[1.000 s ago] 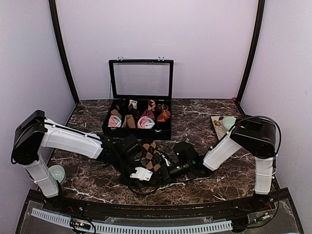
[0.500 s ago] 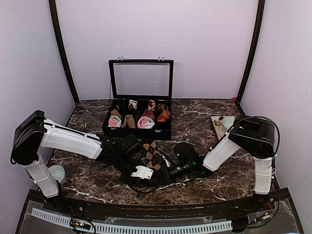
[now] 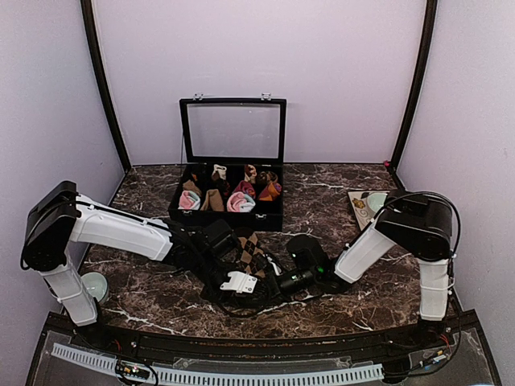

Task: Roll the socks
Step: Roll the sock at the center of the board.

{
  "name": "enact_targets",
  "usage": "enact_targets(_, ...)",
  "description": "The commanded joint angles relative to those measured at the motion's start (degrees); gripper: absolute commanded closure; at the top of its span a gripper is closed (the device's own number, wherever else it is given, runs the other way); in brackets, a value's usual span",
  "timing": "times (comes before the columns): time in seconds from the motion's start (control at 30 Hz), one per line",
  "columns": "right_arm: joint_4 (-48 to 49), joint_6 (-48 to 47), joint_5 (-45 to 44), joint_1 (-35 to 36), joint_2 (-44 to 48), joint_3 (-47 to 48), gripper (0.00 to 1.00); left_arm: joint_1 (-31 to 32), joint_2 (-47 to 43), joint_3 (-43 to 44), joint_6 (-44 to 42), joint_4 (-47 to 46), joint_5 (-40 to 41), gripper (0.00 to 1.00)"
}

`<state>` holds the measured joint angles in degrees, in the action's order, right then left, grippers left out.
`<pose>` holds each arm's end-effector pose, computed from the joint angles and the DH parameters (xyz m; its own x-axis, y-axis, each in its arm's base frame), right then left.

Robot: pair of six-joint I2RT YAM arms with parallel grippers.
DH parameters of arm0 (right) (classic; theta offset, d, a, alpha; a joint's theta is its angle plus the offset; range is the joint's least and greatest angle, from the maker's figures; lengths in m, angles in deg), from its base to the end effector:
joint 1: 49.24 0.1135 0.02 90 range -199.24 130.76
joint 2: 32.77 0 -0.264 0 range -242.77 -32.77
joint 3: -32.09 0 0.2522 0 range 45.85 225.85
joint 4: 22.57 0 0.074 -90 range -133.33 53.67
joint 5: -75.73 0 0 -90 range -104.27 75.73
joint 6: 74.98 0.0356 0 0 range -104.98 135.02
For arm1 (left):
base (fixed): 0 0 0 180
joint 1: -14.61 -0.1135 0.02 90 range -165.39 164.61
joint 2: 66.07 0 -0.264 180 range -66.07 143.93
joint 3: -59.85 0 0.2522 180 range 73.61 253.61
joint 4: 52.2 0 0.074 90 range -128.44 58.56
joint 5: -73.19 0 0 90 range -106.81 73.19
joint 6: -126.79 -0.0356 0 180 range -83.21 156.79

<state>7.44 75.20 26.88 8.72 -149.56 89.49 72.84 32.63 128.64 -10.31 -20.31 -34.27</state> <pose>0.1686 0.3136 0.0827 -0.9471 -0.2819 -0.1532 -0.2429 0.3177 0.9165 0.1644 -0.2858 0.1536 0.3329 0.7897 -0.5154 0.9428 -0.2890 0.1662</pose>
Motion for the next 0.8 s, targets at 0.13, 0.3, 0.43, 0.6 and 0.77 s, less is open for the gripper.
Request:
enact_targets(0.13, 2.79, -0.15, -0.32, -0.39, -0.61, -0.29, 1.00, 0.56, 0.18, 0.90, 1.31, 2.65, -0.34, 0.75)
enact_targets(0.3, 3.32, -0.21, -0.46, -0.39, -0.54, -1.02, 1.00, 0.56, 0.23, 0.07, 2.64, 3.14, 0.49, 0.87)
enact_targets(0.43, 3.55, -0.62, -0.50, -0.39, -0.40, -1.45, 1.00, 0.56, 0.51, 0.52, 4.07, 3.66, 0.05, 0.94)
enact_targets(0.6, 3.43, -3.58, -3.12, -0.39, 2.39, -3.19, 0.78, -0.53, 1.45, 1.88, 5.19, 6.64, -4.14, 0.98)
enact_targets(0.77, -0.14, -9.45, -6.13, -0.47, 5.80, -5.05, 0.65, -2.24, 4.52, 4.40, 6.20, 10.66, -9.48, 1.00)
